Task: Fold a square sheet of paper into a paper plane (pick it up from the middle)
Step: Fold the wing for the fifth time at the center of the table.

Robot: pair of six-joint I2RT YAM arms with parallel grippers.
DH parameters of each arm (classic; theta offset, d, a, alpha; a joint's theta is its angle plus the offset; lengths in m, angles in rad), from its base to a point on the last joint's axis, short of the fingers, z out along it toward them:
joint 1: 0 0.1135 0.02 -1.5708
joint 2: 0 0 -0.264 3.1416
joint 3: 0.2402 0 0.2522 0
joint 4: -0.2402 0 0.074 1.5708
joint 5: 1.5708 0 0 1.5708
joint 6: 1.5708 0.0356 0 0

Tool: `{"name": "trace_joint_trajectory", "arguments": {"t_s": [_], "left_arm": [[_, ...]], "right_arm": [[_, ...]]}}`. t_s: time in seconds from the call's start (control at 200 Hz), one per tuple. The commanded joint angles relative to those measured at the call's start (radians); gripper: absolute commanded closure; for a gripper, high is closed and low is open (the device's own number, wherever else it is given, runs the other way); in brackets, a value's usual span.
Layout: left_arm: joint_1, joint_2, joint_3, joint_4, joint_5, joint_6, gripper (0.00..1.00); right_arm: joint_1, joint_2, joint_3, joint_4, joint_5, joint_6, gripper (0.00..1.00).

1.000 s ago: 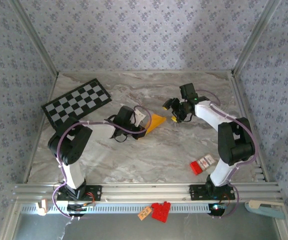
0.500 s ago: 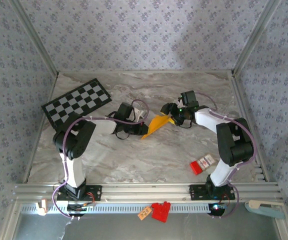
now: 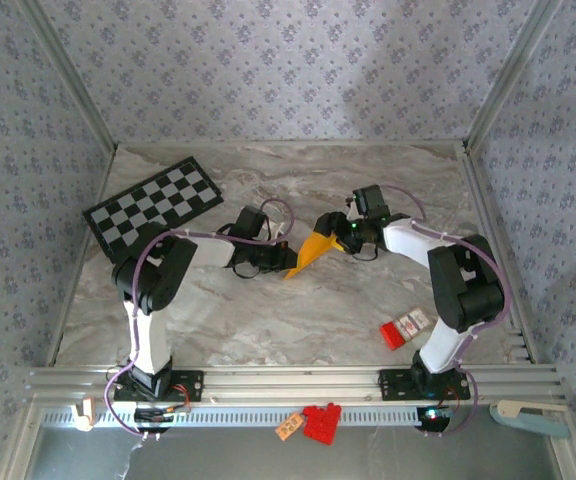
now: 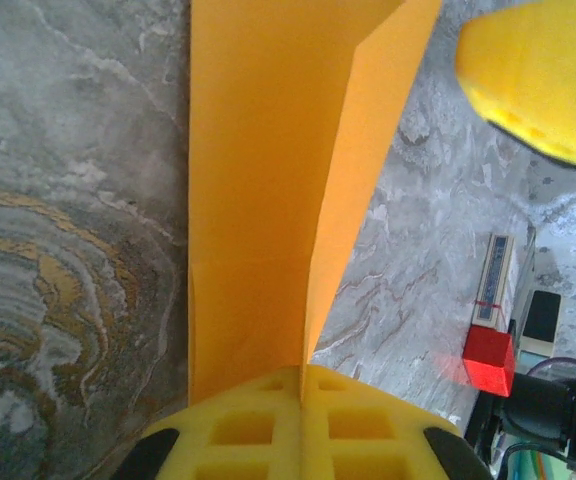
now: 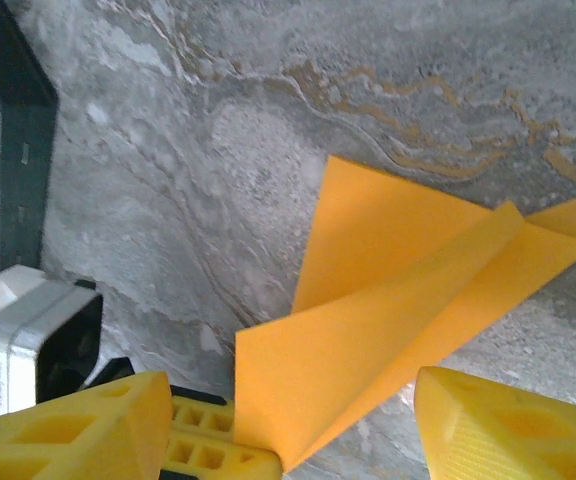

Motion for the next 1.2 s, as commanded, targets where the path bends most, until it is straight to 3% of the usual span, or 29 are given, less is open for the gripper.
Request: {"name": "trace_joint_trajectory", "arguments": {"t_s": [0.0, 1.194], "left_arm": [[0.007, 0.018, 0.026, 0.018, 0.031, -0.034, 1.00], [0.017, 0.071, -0.043, 0.168, 0.039, -0.158, 0.96]], "right_arm": [[0.020, 0.018, 0.026, -0.095, 0.055, -0.055, 0.33], [0.097, 0.255, 0.233, -0.326, 0.155, -0.077, 0.41]]}}
